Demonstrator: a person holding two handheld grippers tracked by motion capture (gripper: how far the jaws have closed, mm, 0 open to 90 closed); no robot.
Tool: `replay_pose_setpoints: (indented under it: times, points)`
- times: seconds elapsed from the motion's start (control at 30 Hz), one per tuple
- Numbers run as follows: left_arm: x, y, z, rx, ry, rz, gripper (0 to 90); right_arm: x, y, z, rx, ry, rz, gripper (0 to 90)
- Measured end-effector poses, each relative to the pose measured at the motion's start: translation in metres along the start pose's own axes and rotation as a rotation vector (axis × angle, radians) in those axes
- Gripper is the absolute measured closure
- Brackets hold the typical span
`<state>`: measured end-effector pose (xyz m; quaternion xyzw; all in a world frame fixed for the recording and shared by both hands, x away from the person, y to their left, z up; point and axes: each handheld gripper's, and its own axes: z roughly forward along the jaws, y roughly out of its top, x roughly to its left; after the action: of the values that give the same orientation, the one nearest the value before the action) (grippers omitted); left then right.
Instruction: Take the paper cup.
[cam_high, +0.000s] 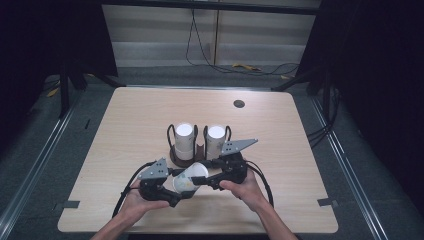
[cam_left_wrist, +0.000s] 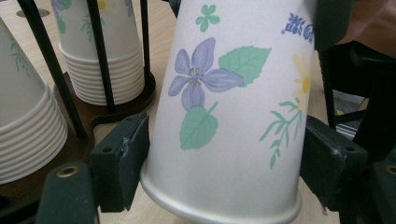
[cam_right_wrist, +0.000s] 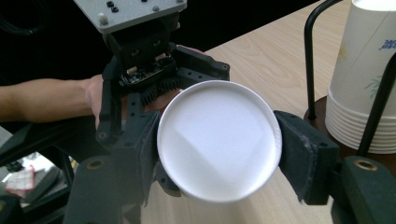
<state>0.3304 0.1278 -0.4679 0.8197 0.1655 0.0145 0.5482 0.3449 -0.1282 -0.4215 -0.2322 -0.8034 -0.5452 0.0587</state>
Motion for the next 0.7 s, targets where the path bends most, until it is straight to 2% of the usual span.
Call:
replay_pose_setpoints:
  times: [0.13,0.27,0.37,0.5,0.6,0.7]
  points:
    - [0.000,0.001,-0.001,0.004,-0.004,-0.010,23.7,0.000,0.000,-0.002,0.009,-0.014,-0.007,28.5]
    - [-0.001,0.001,-0.001,0.010,-0.010,-0.001,24.1,0.000,0.000,-0.002,0.024,-0.017,-0.008,24.1]
    - [-0.001,0.002,-0.002,0.022,0.001,0.013,24.0,0.001,0.001,-0.002,0.034,-0.034,-0.011,19.9]
    - [0.001,0.004,-0.003,0.033,0.022,-0.011,24.0,0.001,0.001,-0.006,0.040,-0.041,-0.016,18.9]
    - [0.002,0.007,-0.004,0.031,0.028,-0.002,23.9,0.000,0.002,-0.008,0.043,-0.050,-0.021,17.6]
    - [0.003,0.011,-0.007,0.047,0.044,0.026,23.9,0.000,0.002,-0.011,0.055,-0.058,-0.026,17.4]
